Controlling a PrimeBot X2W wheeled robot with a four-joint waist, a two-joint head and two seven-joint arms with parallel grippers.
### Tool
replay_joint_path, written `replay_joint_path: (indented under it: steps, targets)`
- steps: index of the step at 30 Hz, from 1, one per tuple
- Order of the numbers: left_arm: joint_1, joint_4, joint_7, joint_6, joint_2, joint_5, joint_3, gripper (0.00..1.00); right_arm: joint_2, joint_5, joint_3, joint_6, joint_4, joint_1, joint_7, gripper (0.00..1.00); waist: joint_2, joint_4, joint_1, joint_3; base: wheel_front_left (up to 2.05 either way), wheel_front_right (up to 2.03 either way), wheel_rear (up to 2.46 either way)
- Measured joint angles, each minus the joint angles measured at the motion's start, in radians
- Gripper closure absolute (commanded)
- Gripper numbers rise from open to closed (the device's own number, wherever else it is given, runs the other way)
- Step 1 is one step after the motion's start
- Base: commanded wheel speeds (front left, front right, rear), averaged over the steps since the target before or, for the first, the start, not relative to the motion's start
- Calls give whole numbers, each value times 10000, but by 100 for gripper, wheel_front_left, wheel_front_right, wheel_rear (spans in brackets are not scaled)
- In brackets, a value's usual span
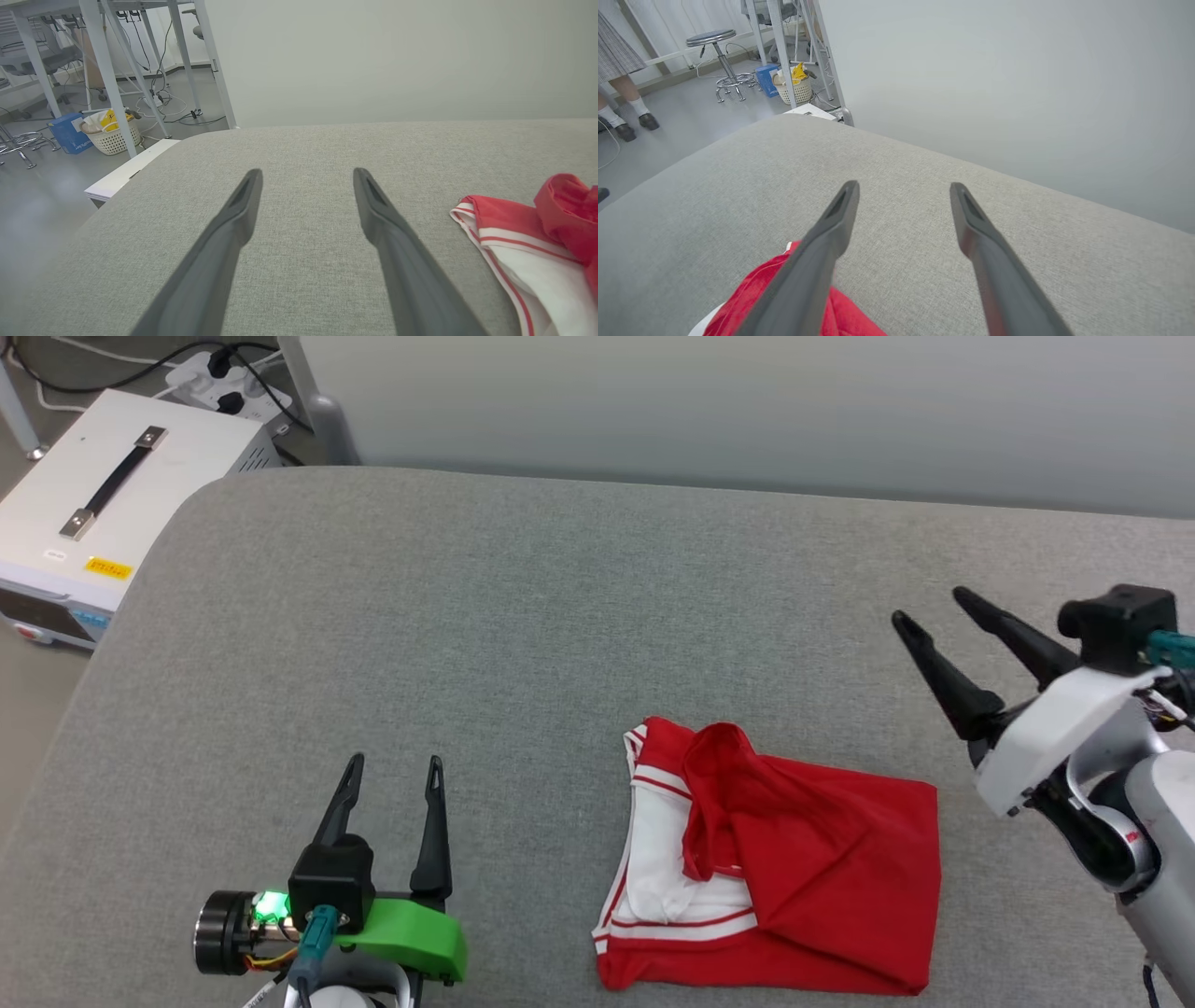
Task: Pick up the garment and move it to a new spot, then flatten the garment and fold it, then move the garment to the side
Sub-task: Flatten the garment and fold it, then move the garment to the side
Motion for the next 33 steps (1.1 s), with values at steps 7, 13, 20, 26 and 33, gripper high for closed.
replay_joint_path:
  steps: [7, 13, 20, 26, 33]
  targets:
    - [195, -42, 0, -75, 88, 2, 73, 0, 838, -2322, -2410, 0, 268, 1795, -2305, 0, 1, -424, 0, -400, 0, 0, 0]
    - [341, -77, 0, -90, 134, 2, 56, 0, 1937, -3760, -3804, 0, -299, 3244, -2652, 0, 0, -576, 0, -618, 0, 0, 0]
    - [472, -203, 0, -167, 138, 2, -10, 0, 3160, -4648, -5150, 0, -1592, 4793, -2665, 0, 0, -597, 0, -850, 0, 0, 0]
    - [727, -387, 0, -167, 136, 2, -48, 0, 3917, -4984, -5446, 0, -2155, 5719, -2683, 0, 0, -597, 0, -1014, 0, 0, 0]
    - [865, -451, 0, -173, 140, 4, -92, 0, 4222, -5311, -5459, 0, -2243, 6209, -2706, 0, 0, -589, 0, -1102, 0, 0, 0]
